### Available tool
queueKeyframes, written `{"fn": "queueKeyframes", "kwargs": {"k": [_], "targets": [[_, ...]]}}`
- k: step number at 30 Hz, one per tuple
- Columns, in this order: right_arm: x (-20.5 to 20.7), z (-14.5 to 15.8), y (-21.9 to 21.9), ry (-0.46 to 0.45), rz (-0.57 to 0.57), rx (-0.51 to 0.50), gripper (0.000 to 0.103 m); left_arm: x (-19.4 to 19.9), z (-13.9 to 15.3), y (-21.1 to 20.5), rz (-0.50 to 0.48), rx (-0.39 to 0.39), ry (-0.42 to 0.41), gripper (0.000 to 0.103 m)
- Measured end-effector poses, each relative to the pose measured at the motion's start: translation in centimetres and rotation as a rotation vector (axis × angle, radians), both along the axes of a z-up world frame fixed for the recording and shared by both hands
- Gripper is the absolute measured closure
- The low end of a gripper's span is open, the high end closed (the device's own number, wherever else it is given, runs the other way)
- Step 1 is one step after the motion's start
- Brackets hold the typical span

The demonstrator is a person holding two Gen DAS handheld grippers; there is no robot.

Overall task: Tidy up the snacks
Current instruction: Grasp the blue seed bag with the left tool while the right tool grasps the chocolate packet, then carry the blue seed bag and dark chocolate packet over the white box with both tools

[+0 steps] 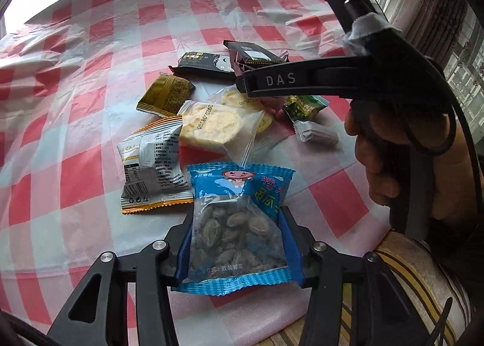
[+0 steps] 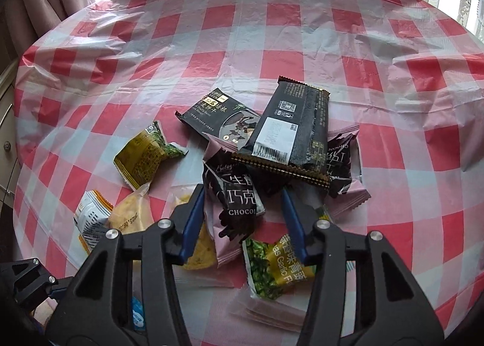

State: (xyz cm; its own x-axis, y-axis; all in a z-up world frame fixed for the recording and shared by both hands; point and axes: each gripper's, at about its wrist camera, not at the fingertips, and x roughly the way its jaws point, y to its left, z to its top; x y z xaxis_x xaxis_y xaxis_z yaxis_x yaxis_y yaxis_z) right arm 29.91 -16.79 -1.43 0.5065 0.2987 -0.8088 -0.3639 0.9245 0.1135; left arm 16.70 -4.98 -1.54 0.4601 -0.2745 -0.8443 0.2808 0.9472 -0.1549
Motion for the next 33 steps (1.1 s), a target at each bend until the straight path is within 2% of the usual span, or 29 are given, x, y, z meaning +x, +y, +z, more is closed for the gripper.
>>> {"fn": "queueKeyframes", "kwargs": {"k": [2,6,8,20,26,33], "targets": [[-0.2,0.2,0.2,-0.009,0.014,-0.005,0.069,-0.3,0.3,0.2,0.008,-0.009,-0.010,0.052],[-0.7,0.3,0.2,-0.021,0.023,-0.011,0.071,-0.9,0.8,0.6,0.027,-0.026,-0.029,0.052],[-1.3,0.7,0.0,-0.036,0.026,-0.013,0.077,-1.2,1.2,0.8,0.038,-0.035,-0.039,0.052],[-4.7,3.5,-1.6,-0.093,0.025,0.038,0.077,-2.9,2.4,1.5,0.113,-0.054,-0.073,0.053],[-6.8,4.1,-3.2,-0.093,0.017,0.060,0.077,-3.5,3.0,2.1,0.171,-0.069,-0.084,0.053],[-8.8,4.1,-5.9,-0.068,-0.020,0.068,0.077,-4.2,4.0,1.2,0.169,-0.055,-0.103,0.053]]}}
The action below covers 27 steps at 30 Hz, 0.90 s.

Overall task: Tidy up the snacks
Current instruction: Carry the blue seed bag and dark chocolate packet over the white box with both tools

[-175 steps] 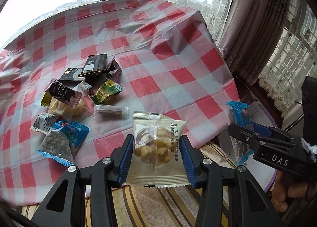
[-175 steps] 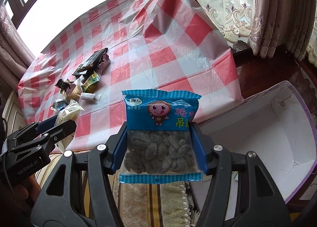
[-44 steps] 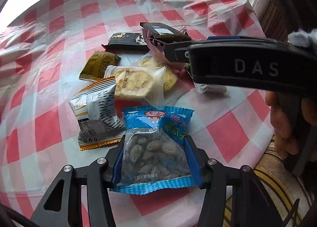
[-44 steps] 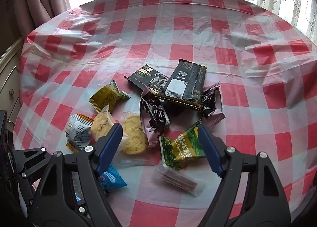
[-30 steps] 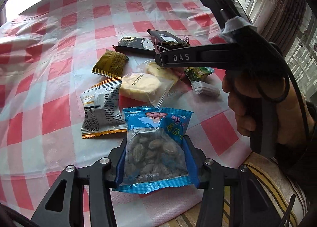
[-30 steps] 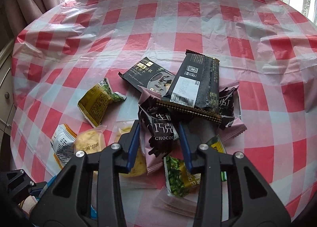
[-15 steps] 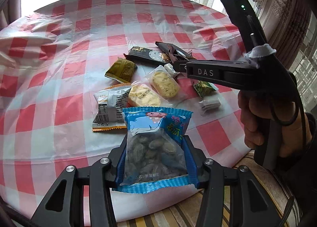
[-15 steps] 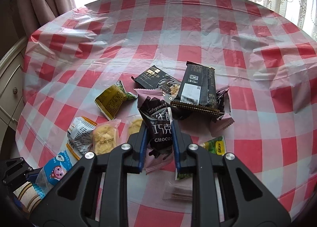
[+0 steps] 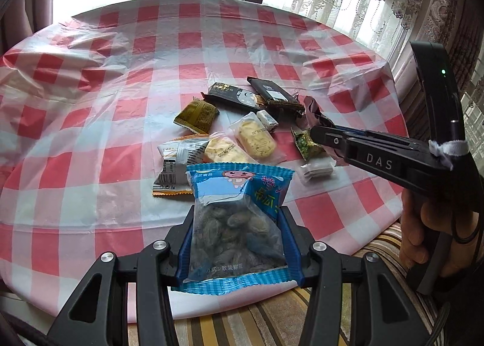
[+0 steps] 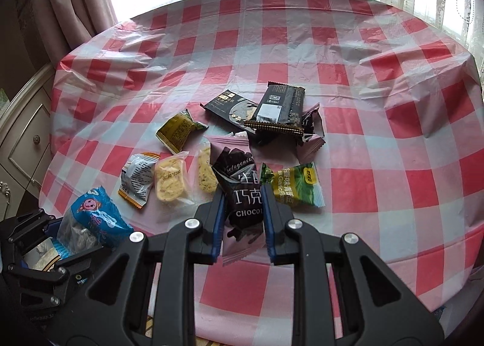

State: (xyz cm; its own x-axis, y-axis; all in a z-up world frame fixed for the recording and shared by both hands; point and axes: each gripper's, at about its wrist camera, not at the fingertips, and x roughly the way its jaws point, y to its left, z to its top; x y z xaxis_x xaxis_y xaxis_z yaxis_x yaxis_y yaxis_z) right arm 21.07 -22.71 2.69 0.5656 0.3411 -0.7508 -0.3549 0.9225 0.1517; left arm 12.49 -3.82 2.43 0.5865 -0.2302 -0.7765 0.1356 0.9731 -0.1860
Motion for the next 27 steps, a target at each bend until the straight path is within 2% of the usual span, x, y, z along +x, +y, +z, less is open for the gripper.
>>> {"fn": "queueKeyframes", "kwargs": {"k": [27], "targets": [[-6.6,0.9,-12.5,0.014,-0.193,-0.002,0.077,-1.2,3.3,-9.3,-0.186,0.030,-0.033,0.052]]}}
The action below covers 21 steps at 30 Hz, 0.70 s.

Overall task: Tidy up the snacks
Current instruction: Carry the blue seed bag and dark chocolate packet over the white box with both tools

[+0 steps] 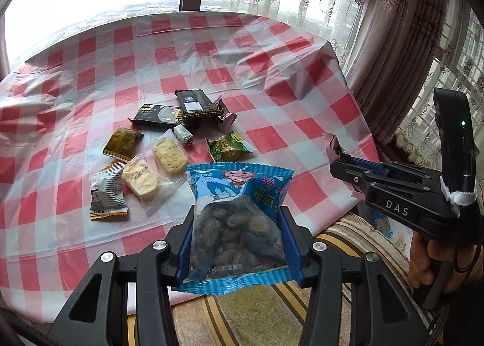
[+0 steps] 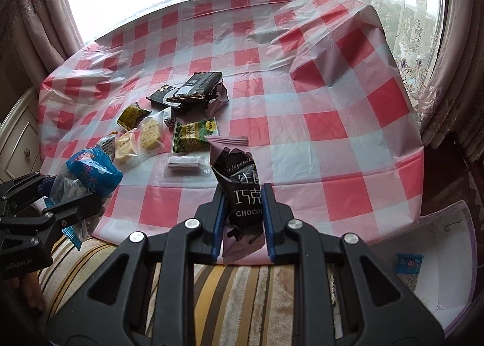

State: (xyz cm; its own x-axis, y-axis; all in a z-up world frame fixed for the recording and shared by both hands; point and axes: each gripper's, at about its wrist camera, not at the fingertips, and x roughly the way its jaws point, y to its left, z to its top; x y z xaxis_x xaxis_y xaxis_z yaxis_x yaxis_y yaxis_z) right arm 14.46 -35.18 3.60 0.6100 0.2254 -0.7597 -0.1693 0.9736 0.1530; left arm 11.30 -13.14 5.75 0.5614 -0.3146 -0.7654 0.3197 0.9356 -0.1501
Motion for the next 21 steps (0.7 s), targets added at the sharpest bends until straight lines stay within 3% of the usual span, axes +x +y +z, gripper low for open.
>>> {"fn": "queueKeyframes", "kwargs": {"k": [21], "targets": [[-3.9,-1.3,-12.6,0.036,-0.245,-0.029,0.077,0.2,-0.3,-13.6,-0.268,0.004,0.048,0.052]]}}
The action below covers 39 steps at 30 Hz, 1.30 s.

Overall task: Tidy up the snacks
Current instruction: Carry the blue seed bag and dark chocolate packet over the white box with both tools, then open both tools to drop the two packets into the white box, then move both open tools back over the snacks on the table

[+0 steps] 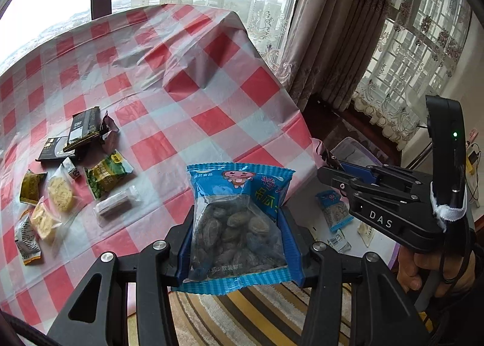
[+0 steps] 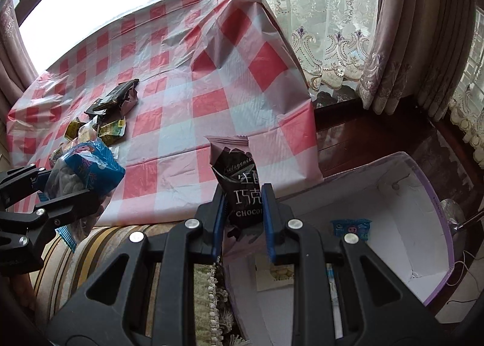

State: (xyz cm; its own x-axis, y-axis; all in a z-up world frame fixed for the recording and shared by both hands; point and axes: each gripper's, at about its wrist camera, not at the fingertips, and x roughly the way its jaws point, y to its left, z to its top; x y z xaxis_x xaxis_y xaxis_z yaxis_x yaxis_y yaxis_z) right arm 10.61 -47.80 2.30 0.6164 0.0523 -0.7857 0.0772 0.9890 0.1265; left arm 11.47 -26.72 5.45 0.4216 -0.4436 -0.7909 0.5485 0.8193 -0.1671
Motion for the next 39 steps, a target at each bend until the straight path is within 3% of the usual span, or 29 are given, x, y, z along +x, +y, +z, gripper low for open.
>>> {"fn": "queueKeyframes", "kwargs": {"k": [14,23,28,39], "targets": [[-3.0,-1.6,-8.1,0.059,-0.179,-0.025,0.077,-1.5,-1.1,-7.9,-0.160,-0.002,0.078,0.052],[-3.6,-1.8,-10.2,0.071,-0.235,-0.037,0.075,-2.8,-1.5,-11.1,-0.240,-0.011,0.117,0.051],[-3.6,-2.1,-10.7,0.082,-0.250,-0.037,0.072,-3.8,-1.4,-12.4,-0.300,-0.016,0.121,0.040],[-3.6,-1.8,-9.9,0.085,-0.236,-0.036,0.066,-3.2,-1.4,-11.3,-0.265,-0.037,0.132,0.037]]}}
